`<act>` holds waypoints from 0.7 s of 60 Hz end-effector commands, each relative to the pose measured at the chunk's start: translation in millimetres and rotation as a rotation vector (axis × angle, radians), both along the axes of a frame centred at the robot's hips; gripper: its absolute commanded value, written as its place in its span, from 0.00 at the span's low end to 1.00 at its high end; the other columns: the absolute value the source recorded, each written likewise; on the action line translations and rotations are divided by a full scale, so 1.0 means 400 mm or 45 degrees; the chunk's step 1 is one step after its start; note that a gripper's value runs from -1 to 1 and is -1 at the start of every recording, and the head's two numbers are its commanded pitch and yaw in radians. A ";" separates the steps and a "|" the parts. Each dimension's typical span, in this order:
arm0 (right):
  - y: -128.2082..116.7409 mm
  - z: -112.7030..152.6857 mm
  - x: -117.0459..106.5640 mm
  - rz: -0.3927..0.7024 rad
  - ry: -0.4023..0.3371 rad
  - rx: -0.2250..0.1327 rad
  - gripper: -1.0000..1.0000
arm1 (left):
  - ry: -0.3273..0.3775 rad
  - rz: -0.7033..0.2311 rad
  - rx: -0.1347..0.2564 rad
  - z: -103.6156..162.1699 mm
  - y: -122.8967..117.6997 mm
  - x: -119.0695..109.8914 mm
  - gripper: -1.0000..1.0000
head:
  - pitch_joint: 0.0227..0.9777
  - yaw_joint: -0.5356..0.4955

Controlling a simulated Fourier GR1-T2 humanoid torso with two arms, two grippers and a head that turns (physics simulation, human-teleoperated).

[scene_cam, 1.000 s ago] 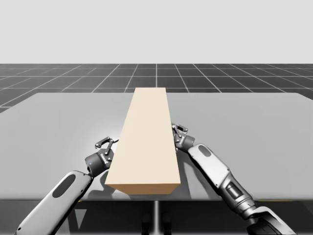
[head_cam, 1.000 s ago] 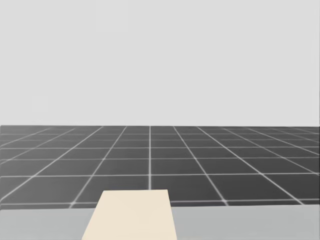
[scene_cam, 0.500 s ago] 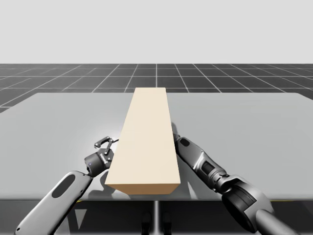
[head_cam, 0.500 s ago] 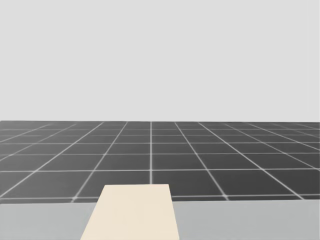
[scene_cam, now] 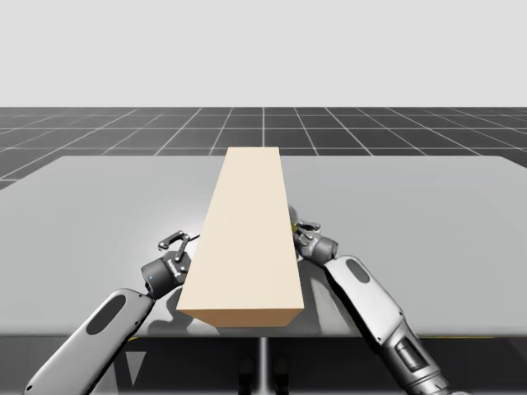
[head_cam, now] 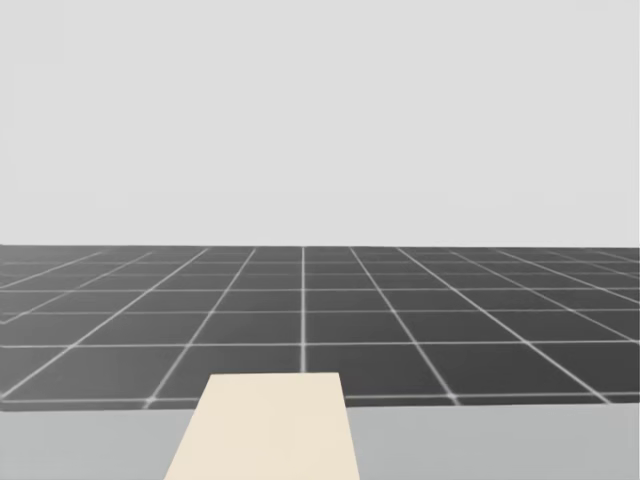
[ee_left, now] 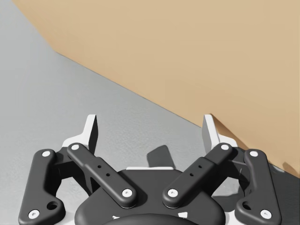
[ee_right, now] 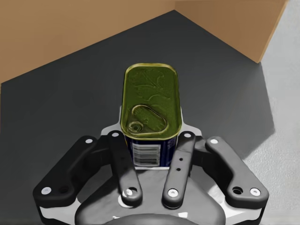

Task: Retrieve the object from inside the box.

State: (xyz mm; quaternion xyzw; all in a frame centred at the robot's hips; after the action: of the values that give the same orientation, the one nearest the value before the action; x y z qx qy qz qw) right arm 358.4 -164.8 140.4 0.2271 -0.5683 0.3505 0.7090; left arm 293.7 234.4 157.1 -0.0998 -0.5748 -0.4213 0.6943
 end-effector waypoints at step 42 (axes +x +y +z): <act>-0.340 0.389 -0.114 -0.537 -0.546 0.162 1.00 | -0.013 0.035 -0.031 0.011 0.021 0.004 0.00 | 0.10 0.49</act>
State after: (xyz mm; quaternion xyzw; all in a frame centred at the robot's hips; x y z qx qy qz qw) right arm 289.8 -284.2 238.5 0.1159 -0.7066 0.2452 0.6536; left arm 294.3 240.5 160.3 -0.0996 -0.5819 -0.4089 0.6959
